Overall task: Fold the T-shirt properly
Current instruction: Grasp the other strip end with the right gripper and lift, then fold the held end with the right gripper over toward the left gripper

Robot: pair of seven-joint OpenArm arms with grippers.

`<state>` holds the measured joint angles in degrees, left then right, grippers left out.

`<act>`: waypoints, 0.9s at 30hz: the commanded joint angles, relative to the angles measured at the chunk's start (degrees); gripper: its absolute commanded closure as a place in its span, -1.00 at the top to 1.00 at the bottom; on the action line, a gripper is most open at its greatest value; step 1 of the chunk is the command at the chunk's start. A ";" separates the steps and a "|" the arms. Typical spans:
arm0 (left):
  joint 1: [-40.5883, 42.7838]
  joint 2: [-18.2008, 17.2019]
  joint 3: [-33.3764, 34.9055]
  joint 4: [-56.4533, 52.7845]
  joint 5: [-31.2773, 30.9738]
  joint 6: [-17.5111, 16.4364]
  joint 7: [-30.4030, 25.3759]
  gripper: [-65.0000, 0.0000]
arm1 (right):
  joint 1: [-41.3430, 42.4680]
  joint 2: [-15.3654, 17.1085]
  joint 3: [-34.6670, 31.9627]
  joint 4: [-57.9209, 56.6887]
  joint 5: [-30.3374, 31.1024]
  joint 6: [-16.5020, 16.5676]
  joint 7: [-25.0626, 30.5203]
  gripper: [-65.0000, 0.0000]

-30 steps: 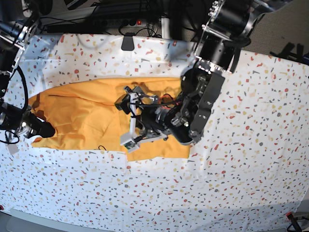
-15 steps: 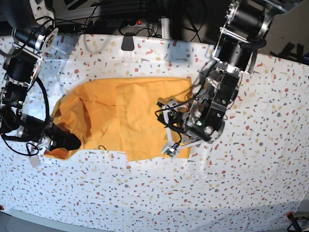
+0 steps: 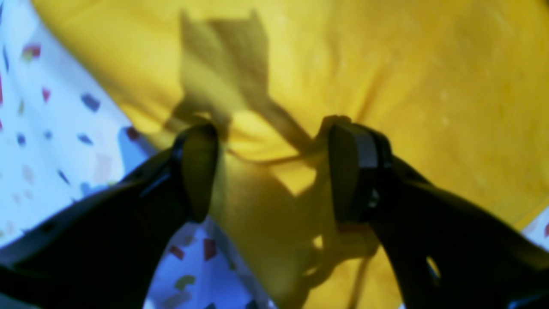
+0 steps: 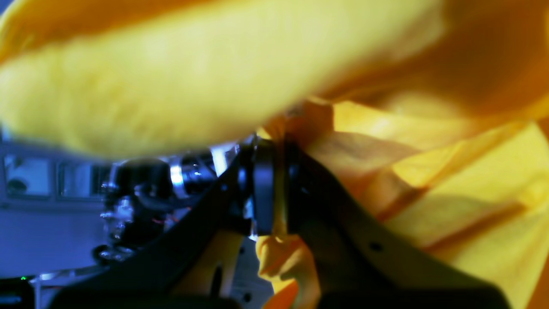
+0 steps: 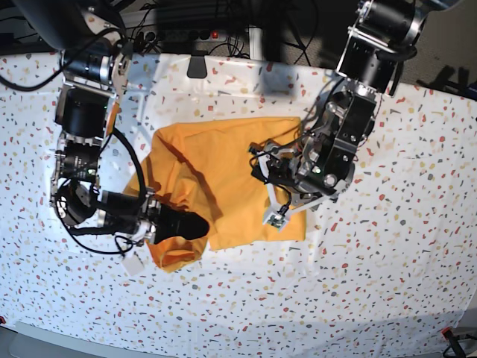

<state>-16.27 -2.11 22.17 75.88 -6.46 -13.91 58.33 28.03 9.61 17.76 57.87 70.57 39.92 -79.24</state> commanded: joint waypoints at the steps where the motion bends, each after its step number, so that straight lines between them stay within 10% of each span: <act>1: -0.22 0.17 -0.02 0.83 -0.17 -0.20 0.07 0.23 | 1.90 -0.66 -0.22 1.07 2.10 0.08 1.38 -1.00; 14: 1.01 0.17 -0.02 0.83 0.02 -0.20 -2.56 0.23 | 2.91 -12.52 -0.26 1.05 -4.98 0.08 0.63 -1.00; 27: -3.89 0.15 -0.04 3.45 0.02 -0.20 0.59 0.23 | 2.91 -10.49 -0.20 1.05 -6.08 0.08 1.40 -1.00</act>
<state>-18.35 -2.22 22.22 77.95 -6.24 -13.89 59.96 29.17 -0.64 17.63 57.87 62.50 39.79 -78.06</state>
